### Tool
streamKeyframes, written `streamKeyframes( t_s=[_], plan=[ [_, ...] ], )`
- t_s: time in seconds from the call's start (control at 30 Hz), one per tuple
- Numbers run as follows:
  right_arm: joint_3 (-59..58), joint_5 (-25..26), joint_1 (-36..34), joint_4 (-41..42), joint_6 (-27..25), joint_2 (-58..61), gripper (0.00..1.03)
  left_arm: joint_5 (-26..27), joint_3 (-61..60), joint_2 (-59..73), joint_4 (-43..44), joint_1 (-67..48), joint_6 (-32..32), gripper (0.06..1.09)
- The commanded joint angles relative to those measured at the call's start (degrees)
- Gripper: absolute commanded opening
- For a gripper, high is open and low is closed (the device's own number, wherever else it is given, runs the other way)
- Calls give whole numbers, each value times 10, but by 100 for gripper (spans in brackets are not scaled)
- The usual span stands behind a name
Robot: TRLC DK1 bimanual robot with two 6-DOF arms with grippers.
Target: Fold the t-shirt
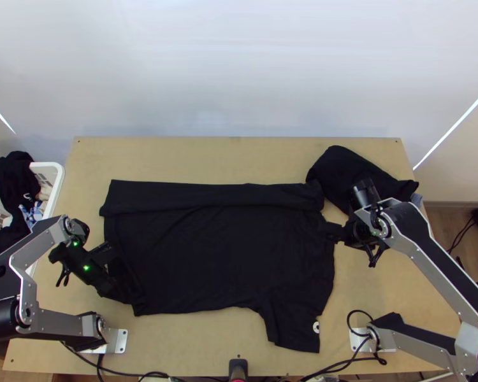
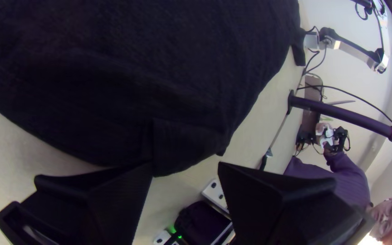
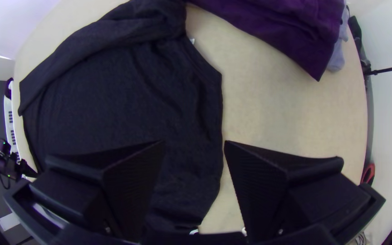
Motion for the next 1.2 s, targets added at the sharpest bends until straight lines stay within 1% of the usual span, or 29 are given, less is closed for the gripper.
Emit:
streamKeyframes(
  t_s=[0.0, 0.27, 0.3, 0.33, 0.4, 0.43, 0.47, 0.53, 0.6, 0.7, 0.73, 0.8, 0.87, 0.93, 1.0, 1.03, 1.07, 1.1, 1.17],
  plan=[
    [2, 0, -3, 0, -3, -6, 61, -25, -1, 8, 30, 4, -5, 77],
    [1, 0, -3, 7, -2, -5, 61, -26, 1, 8, 28, 5, -5, 76],
    [1, 0, -3, 8, -2, -4, 61, -24, -1, 7, 25, 3, -5, 76],
    [1, 0, -3, 8, -2, -4, 61, -22, -4, 4, 23, 0, -4, 73],
    [1, 0, -3, 9, -2, -5, 61, -12, -10, 2, 22, -5, -5, 60],
    [1, 0, -3, 9, -2, -5, 61, -4, -13, -2, 23, -8, -5, 50],
    [1, 0, -3, 9, -3, -5, 61, 1, -16, -3, 24, -11, -5, 39],
    [0, 0, -4, 9, -4, -6, 60, 17, -14, -5, 24, -14, -5, 10],
    [-2, 0, -5, 11, -5, -11, 52, 20, -14, -5, 23, -16, -5, 9],
    [-9, 0, -6, 11, -8, -19, 52, 20, -9, -3, 22, -14, -7, 9],
    [-12, -1, -6, 11, -10, -23, 54, 20, -6, -2, 21, -11, -7, 9],
    [-24, -8, -2, 7, -8, -36, 65, 20, 5, -2, 13, -3, -6, 9],
    [-41, -29, 3, -4, 1, -56, 71, 19, 14, -2, 5, 6, -4, 9],
    [-71, -52, 4, -24, 25, -90, 71, 19, 21, -2, -1, 19, 0, 9],
    [-111, -76, 25, -35, 50, -125, 71, 18, 22, 0, -2, 24, 2, 9],
    [-125, -91, 36, -49, 93, -133, 71, 18, 23, 1, -2, 25, 2, 9],
    [-135, -114, 35, -49, 146, -157, 71, 18, 23, 1, -1, 25, 2, 9],
    [-135, -123, 44, -47, 178, -171, 71, 18, 23, 2, -2, 24, 2, 9],
    [-120, -116, 81, -65, 176, -164, 72, 18, 28, 1, -3, 22, -5, 9]
  ],
)
